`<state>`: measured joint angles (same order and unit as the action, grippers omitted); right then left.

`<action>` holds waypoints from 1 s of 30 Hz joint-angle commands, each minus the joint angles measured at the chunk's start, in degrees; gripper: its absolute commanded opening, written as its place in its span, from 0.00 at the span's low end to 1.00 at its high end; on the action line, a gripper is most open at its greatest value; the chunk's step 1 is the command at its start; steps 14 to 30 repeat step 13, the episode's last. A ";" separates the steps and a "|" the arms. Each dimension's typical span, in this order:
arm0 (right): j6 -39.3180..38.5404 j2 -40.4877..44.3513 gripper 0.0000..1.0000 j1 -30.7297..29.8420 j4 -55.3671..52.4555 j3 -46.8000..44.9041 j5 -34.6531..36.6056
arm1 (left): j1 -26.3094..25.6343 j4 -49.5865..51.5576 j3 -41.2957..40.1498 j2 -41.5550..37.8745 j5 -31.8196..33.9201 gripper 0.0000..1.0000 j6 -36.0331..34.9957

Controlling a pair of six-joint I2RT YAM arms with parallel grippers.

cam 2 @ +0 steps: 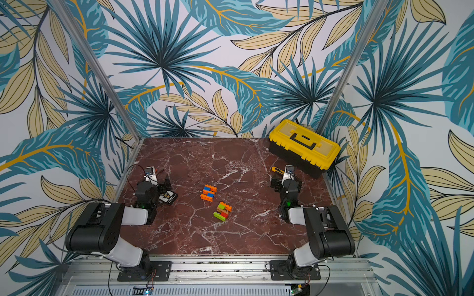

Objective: Assemble the number 5 with lego
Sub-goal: Reset both arms

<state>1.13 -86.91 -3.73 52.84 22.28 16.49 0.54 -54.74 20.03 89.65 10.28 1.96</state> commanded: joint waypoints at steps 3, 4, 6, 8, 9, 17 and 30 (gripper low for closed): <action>0.63 -0.36 0.99 0.17 0.87 -0.49 0.76 | -0.62 -2.38 0.80 0.30 -1.21 1.00 -0.74; 0.68 -0.36 0.99 0.18 0.89 -0.48 0.77 | -0.60 -2.59 0.71 0.43 -1.23 0.99 -0.89; 0.68 -0.36 0.99 0.21 0.91 -0.47 0.72 | -0.45 -2.21 0.88 0.37 -1.40 1.00 -0.73; 0.59 -0.32 0.99 0.20 0.93 -0.45 0.70 | -0.35 -1.80 1.05 0.33 -1.60 1.00 -0.64; 0.61 -0.36 0.99 0.21 0.90 -0.44 0.67 | -0.20 -1.78 1.06 0.36 -1.90 1.00 -0.51; 0.60 -0.36 0.99 0.17 0.91 -0.48 0.74 | -0.10 -1.90 0.94 0.30 -2.10 1.00 -0.52; 0.60 -0.36 0.99 0.17 0.91 -0.48 0.74 | -0.10 -1.90 0.94 0.30 -2.10 1.00 -0.52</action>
